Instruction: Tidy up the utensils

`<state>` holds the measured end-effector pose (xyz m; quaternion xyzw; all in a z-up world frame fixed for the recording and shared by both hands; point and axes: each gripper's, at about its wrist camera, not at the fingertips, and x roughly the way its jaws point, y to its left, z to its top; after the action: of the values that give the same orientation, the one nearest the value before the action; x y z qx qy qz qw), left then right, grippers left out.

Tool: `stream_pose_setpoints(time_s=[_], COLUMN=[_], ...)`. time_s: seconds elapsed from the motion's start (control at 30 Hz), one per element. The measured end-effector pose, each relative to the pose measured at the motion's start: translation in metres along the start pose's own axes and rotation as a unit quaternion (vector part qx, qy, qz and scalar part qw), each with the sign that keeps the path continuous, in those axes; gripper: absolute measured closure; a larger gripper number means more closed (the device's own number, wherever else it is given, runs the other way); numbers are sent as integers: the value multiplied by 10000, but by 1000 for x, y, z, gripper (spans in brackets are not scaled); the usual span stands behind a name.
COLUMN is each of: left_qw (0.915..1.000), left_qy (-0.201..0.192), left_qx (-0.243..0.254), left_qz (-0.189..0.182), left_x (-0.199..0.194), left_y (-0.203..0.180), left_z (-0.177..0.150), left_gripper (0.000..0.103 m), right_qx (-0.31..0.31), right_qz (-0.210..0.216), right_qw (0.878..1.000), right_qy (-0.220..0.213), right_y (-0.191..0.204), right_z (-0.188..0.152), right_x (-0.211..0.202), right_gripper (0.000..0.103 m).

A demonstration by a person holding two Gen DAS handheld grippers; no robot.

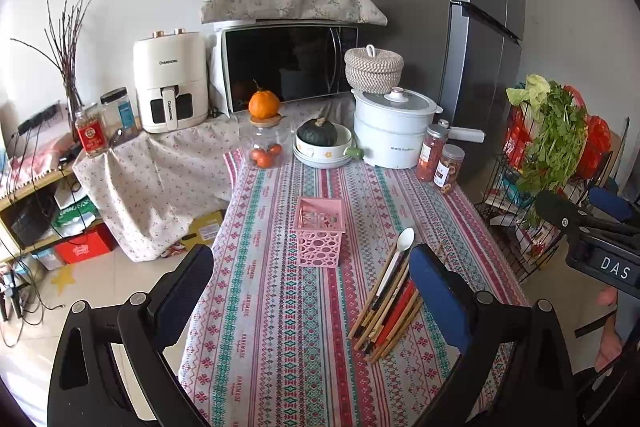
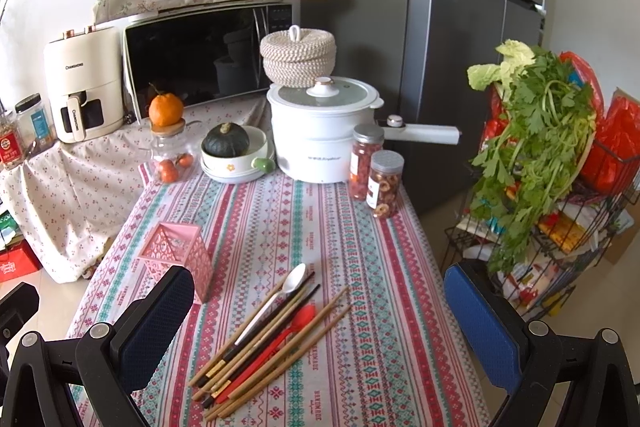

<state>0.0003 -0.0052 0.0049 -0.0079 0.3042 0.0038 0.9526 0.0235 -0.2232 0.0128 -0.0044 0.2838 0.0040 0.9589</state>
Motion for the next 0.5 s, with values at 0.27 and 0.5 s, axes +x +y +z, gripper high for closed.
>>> stream_pose_setpoints(time_s=[0.27,0.5], left_qw=[10000,10000], left_qy=[-17,-19], left_qx=[-5,-8], left_qz=[10,5], left_x=[0,-1], left_y=[1,2], left_z=[0,0], left_gripper=[3,3], right_qx=[-2,-5], right_qz=[-15,-15], right_qw=[10000,10000], right_qy=[-6,-9], right_y=[0,0], right_z=[0,0], right_x=[1,1], right_gripper=[0,0])
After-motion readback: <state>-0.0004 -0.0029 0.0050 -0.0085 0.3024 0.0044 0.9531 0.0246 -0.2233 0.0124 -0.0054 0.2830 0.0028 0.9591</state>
